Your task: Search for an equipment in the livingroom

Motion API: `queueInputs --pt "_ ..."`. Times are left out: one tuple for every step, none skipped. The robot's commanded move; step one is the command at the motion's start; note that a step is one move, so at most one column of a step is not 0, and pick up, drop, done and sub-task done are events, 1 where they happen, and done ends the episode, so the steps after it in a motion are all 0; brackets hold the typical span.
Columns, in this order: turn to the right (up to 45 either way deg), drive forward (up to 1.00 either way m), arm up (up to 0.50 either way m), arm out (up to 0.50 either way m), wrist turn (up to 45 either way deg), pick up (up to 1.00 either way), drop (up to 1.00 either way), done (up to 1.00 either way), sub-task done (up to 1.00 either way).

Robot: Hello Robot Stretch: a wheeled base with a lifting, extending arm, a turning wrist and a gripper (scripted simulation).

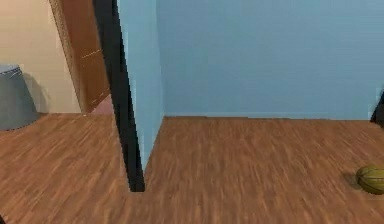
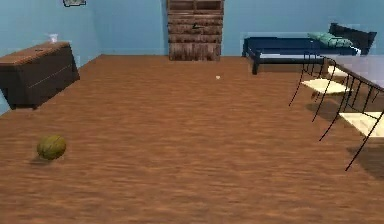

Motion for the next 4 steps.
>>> queueInputs --pt "-3.0 0.00 0.00 0.00 0.0 0.00 0.00 0.00 0.00" --pt "0.0 0.80 0.00 0.00 0.0 0.00 0.00 0.00 0.00" --pt "-45.0 0.00 0.00 0.00 0.0 0.00 0.00 0.00 0.00" --pt "-36.0 0.00 0.00 0.00 0.0 0.00 0.00 0.00 0.00"
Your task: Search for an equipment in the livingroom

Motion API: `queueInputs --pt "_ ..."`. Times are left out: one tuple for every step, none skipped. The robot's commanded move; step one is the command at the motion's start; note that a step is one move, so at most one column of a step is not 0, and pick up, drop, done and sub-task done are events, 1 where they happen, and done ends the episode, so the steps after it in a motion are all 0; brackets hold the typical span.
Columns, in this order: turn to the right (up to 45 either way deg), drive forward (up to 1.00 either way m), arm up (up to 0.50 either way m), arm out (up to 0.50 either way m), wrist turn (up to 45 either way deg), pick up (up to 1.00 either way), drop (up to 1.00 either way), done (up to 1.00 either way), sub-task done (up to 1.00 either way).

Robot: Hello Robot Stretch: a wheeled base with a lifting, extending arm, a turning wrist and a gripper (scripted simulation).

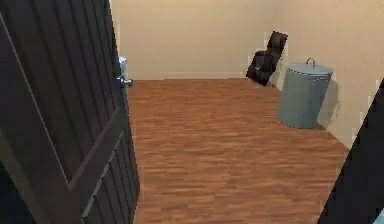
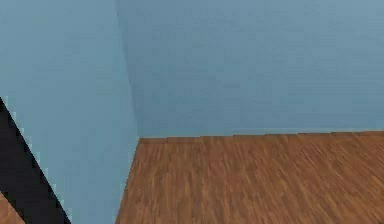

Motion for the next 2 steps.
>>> queueInputs --pt "0.0 0.15 0.00 0.00 0.0 0.00 0.00 0.00 0.00" --pt "0.0 0.60 0.00 0.00 0.0 0.00 0.00 0.00 0.00"
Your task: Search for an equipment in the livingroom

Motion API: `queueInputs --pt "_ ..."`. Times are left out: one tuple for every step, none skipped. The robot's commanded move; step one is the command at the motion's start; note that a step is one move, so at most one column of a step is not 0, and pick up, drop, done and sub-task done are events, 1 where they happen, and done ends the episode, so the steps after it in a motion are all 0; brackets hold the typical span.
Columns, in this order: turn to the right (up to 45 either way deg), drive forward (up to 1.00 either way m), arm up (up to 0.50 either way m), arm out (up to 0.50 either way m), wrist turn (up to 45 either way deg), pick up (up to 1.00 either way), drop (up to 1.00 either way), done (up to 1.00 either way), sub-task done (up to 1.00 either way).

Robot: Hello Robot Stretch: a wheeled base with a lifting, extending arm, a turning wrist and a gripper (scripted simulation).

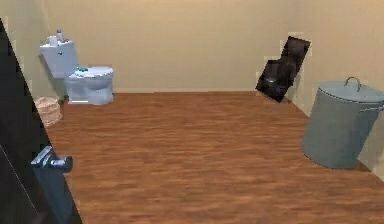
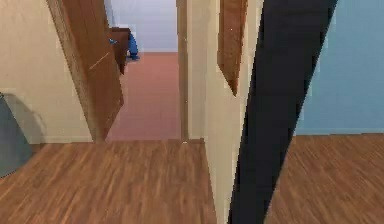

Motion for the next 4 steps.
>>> queueInputs --pt "27.0 0.00 0.00 0.00 0.0 0.00 0.00 0.00 0.00" --pt "0.0 0.50 0.00 0.00 0.0 0.00 0.00 0.00 0.00" --pt "45.0 0.00 0.00 0.00 0.0 0.00 0.00 0.00 0.00" --pt "24.0 0.00 0.00 0.00 0.0 0.00 0.00 0.00 0.00"
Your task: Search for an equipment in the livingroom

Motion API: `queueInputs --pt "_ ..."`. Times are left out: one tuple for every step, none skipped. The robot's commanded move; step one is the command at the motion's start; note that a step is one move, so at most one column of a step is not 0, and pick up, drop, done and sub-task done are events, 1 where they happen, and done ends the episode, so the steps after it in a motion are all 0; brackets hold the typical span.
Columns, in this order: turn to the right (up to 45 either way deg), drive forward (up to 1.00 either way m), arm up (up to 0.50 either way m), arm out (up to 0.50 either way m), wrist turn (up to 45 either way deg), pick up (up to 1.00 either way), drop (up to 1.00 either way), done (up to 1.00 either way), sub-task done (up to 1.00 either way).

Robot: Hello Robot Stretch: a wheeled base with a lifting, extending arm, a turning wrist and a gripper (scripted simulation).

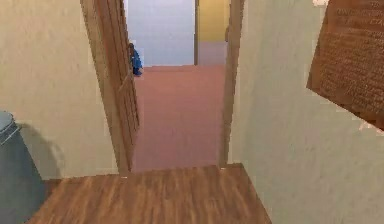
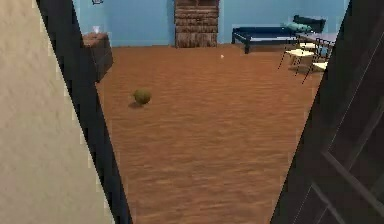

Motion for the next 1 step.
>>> queueInputs --pt "0.0 1.00 0.00 0.00 0.0 0.00 0.00 0.00 0.00"
